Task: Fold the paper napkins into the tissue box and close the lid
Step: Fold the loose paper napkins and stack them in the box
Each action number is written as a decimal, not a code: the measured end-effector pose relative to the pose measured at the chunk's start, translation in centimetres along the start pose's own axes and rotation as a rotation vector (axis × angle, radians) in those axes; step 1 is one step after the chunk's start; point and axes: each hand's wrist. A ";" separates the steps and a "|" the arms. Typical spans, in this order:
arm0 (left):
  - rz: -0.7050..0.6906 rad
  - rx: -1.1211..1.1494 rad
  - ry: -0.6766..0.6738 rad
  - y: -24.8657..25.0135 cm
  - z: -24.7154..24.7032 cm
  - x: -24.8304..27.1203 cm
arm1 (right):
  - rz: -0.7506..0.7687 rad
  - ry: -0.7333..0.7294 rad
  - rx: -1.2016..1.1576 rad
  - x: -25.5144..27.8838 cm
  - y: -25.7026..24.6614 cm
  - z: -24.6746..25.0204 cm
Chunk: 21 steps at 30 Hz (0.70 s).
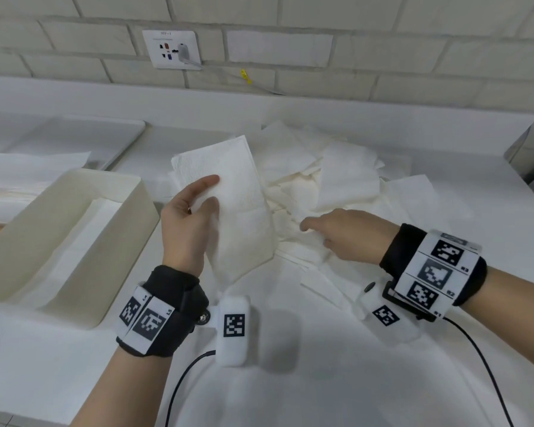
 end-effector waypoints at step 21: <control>-0.055 -0.079 -0.214 1.1 -0.5 0.2 | 0.505 0.353 -0.796 2.9 -0.4 9.3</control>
Point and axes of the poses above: each hand's wrist, its own x-axis away from the middle knuckle, its own z-axis out of the back of the hand, y = z × x, and after that the axes turned 7 degrees about -z, right-handed
